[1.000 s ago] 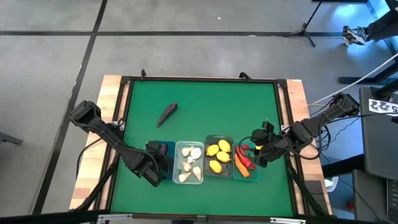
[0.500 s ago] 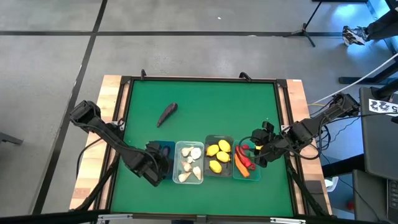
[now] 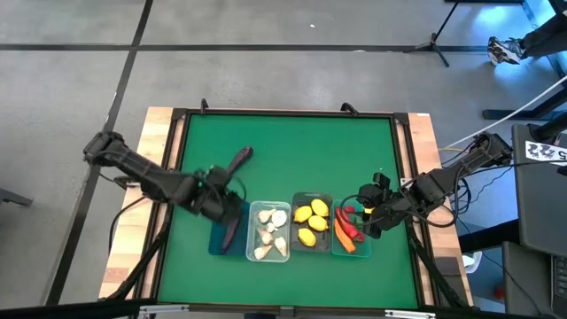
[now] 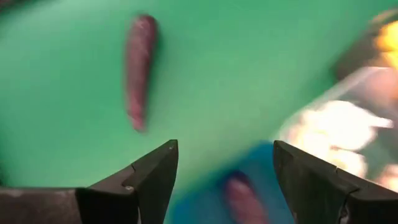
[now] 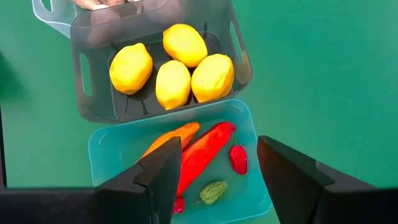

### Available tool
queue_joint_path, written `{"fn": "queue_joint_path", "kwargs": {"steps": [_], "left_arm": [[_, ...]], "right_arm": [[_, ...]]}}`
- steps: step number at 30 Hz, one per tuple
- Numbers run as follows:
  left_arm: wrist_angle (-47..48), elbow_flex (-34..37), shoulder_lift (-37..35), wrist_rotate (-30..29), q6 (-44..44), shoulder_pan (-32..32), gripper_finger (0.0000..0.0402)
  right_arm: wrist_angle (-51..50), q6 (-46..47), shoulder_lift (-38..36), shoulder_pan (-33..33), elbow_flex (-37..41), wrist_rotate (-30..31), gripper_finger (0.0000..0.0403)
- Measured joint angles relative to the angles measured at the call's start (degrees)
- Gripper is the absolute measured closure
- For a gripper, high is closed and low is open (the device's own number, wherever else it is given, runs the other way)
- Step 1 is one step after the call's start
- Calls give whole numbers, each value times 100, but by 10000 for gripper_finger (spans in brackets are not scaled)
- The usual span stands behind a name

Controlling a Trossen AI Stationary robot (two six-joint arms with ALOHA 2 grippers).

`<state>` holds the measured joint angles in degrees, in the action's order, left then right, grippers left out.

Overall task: Sort produce into baskets
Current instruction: Put the eggplant into the dark blue bin

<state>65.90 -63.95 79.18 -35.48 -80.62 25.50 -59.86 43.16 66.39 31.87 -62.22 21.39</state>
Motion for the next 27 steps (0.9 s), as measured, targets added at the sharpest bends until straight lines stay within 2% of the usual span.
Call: {"fn": "queue_joint_path", "kwargs": {"steps": [6,10,13,22,27], "left_arm": [[16,0,-28,-2,1987,-1336,147],[-553,187,-17,60,3275,-2124,147],[-958,424,-17,382,4130,-2661,147],[-2150,1211,-17,1342,5477,-3937,146],[-2512,1531,-17,1687,5651,-4418,146]], "right_arm": [[0,-4,0,-1,0,4,194],[28,-3,0,1,-2,1,194],[26,-3,0,-1,-2,0,194],[22,-1,0,-1,-2,-62,194],[22,1,0,-1,-2,-107,194]]}}
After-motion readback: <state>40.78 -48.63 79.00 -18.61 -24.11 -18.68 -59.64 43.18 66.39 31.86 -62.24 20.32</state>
